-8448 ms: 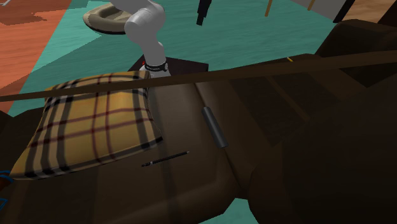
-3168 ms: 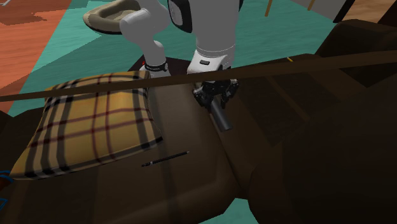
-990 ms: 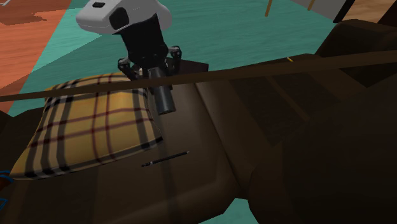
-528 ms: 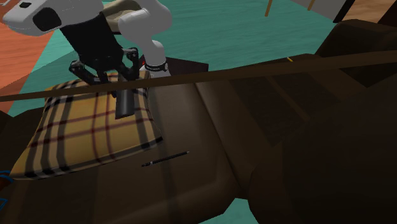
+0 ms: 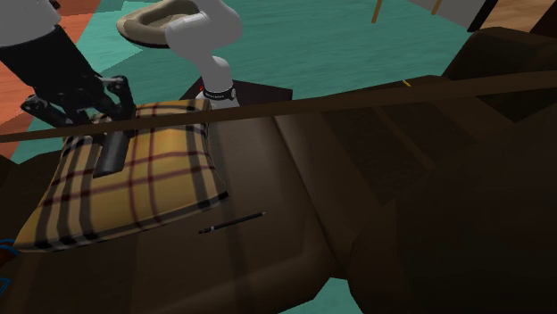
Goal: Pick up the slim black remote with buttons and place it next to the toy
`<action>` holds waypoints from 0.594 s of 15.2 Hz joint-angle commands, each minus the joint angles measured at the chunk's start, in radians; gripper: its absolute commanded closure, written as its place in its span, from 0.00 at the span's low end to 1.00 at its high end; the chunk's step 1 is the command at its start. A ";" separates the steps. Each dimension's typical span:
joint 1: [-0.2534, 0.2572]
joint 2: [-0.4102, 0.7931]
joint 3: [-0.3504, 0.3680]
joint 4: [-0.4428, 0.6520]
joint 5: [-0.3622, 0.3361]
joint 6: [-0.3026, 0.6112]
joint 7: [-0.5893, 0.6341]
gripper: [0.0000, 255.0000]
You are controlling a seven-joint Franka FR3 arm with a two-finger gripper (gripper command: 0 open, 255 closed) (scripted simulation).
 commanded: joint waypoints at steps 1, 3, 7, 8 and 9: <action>-0.010 0.029 -0.048 0.038 0.012 -0.013 -0.067 1.00; -0.017 0.063 -0.095 0.072 0.030 -0.019 -0.130 1.00; -0.031 0.160 -0.197 0.155 0.097 -0.036 -0.273 1.00; -0.037 0.191 -0.223 0.179 0.121 -0.042 -0.314 1.00; -0.045 0.227 -0.249 0.204 0.150 -0.049 -0.356 1.00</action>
